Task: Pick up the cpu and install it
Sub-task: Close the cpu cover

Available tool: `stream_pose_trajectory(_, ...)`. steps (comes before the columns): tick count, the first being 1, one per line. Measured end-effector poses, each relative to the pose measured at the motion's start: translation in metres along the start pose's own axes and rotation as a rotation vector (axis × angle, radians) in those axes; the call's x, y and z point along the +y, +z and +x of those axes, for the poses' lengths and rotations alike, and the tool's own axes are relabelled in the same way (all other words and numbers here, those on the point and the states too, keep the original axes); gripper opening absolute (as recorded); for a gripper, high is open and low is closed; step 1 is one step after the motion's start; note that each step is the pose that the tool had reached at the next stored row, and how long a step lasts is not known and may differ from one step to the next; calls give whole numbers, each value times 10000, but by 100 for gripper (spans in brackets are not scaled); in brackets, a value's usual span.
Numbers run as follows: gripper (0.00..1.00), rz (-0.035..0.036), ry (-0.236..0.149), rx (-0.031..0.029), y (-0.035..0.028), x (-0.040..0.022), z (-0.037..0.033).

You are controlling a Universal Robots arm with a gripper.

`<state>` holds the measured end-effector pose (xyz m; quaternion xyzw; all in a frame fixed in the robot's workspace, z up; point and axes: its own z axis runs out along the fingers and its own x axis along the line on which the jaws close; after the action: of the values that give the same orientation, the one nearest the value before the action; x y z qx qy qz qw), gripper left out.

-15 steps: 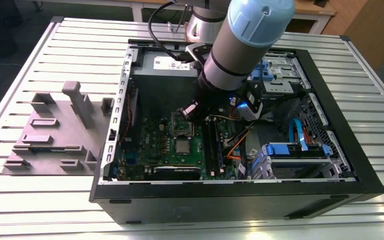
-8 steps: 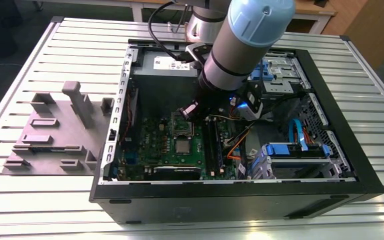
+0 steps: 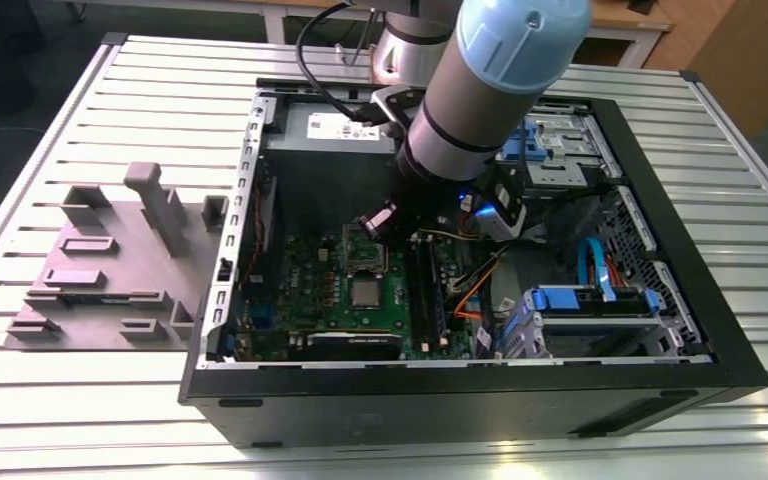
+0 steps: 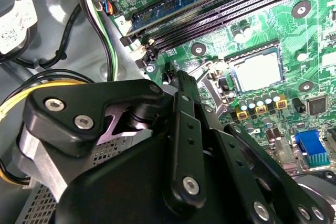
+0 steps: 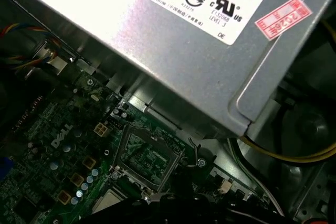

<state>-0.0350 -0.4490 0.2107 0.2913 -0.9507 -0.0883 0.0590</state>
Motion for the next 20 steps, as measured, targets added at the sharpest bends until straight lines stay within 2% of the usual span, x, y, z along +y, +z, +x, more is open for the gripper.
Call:
stream_pose_trajectory(7, 10, 18, -299, 62, -2, -7, -6)
stream_pose_trajectory(15, 10, 20, -338, 71, -3, -13, -16)
stream_pose_trajectory(20, 10, -9, -346, 50, 29, -11, -29)
